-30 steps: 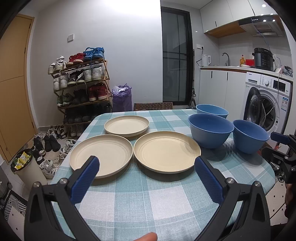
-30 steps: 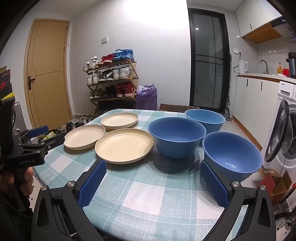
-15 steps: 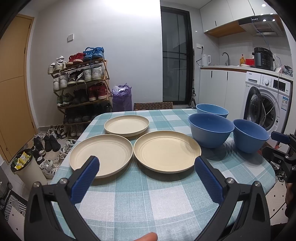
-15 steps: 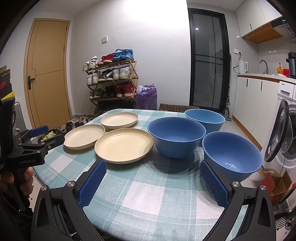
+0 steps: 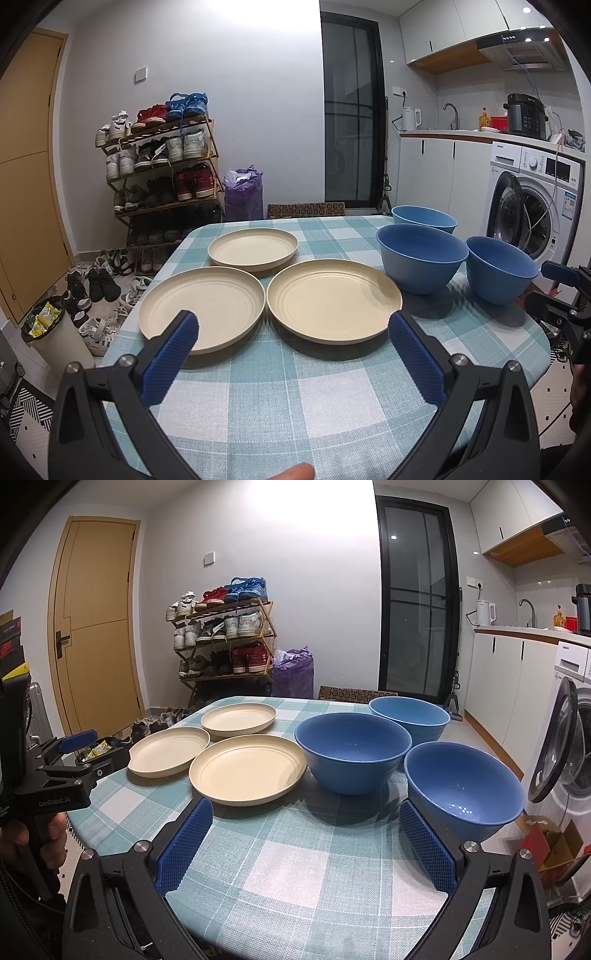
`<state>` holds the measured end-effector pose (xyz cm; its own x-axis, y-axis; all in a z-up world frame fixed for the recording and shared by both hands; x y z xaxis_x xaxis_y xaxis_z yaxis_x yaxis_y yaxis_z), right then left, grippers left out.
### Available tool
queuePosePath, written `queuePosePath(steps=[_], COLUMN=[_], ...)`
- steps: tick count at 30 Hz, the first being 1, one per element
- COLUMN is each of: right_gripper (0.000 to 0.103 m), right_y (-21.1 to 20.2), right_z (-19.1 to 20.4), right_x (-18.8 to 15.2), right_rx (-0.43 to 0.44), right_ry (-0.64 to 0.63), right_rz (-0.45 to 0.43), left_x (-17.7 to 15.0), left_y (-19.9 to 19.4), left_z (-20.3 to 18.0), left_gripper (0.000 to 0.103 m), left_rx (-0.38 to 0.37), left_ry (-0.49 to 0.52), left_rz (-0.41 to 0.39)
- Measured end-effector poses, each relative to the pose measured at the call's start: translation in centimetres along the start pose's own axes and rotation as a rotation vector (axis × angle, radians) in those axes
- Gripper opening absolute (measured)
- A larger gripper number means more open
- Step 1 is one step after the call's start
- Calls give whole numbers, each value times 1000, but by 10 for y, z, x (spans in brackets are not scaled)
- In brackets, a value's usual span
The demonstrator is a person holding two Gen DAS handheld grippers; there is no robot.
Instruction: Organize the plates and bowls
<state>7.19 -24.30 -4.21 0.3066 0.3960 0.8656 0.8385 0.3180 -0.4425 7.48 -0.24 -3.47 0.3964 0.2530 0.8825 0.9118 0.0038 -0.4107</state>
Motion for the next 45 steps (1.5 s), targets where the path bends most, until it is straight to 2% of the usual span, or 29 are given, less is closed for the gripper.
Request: queuePosePath(steps=[45], right_gripper=[103], right_y=[5], right_z=[-2], right_x=[-3], right_rx=[0], right_ry=[6], right_rz=[9], left_x=[-10], left_y=[8], left_z=[12], left_gripper=[103], left_rx=[10], left_ry=[-3], left_rz=[14])
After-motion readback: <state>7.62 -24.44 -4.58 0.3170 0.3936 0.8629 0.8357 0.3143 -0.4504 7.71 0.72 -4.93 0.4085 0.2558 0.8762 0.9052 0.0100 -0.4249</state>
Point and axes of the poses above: each gripper's, at about its wrist camera, not at the fingertips, and y roughly the way its jaws point, z to its left, x to its top, the point moved 8 cm from there along y, roughly the way its jaws point, and after that the axes turned 14 degrees about -y, right-handed, at the moved point
